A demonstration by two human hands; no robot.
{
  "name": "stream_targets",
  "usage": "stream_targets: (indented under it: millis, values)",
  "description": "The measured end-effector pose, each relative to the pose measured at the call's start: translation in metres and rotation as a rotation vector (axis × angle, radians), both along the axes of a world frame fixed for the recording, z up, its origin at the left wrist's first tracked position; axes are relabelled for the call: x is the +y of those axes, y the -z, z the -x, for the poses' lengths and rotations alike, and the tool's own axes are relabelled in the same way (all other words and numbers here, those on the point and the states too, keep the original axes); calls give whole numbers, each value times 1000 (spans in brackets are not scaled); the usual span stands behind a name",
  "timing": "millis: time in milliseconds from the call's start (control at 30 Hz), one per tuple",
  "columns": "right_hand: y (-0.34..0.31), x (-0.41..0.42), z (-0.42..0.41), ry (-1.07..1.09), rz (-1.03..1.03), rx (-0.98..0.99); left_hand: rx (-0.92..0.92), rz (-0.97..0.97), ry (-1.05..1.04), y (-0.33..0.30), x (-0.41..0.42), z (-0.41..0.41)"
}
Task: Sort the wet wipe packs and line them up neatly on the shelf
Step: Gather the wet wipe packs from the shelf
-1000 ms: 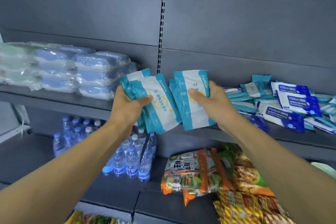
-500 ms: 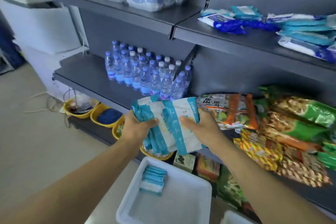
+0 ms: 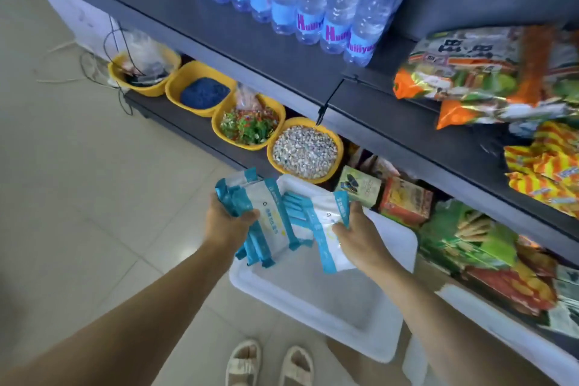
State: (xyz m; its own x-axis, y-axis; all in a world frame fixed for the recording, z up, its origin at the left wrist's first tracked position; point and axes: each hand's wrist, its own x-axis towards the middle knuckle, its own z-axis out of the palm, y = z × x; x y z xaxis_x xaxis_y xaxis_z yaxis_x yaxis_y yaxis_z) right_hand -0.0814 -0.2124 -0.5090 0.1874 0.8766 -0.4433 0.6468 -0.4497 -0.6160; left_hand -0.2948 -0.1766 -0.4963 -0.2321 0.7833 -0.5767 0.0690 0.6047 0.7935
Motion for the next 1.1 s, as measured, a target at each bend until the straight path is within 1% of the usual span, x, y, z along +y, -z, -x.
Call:
stream_targets:
  millis: [67,133,267,367,433,567,667,700,767,833,900,933,1000,1033,1067,1100]
  values:
    - [38,1,5,-68,50,-118,13,41,-4,31,3,8]
    - [81,3,10,-139,84,-189,17,65,-22,60,5,15]
    - [153,13,28,-266,51,-264,-9,74,-69,114,5,27]
    - [196,26,43,-302,15,-298,-45,70,-97,148,4,33]
    - [221,34,51,-336,-20,-341,-58,67,-99,163,3,35]
    - [256,44,56,-469,-112,-503,-100,49,-80,179,2,35]
    - [272,45,50,-469,-166,-515,-105,44,-48,182,1,32]
    - [275,45,47,-459,-175,-493,-99,46,-35,182,0,30]
    - [277,43,42,-382,-184,-381,-91,51,-20,181,-2,27]
    - [273,40,36,-266,-220,-239,-97,56,-18,181,-5,22]
    - [258,34,31,-90,-249,-72,-112,68,-15,180,-8,14]
    - [245,31,30,-12,-185,57,-118,75,-14,179,-10,10]
    - [220,23,29,44,61,364,-144,88,-17,181,-12,0]
    - [210,19,28,33,177,500,-161,96,-18,183,-14,-5]
    - [203,14,28,1,251,591,-180,105,-16,185,-15,-11]
    - [199,10,28,-42,285,639,-200,110,-12,188,-16,-16]
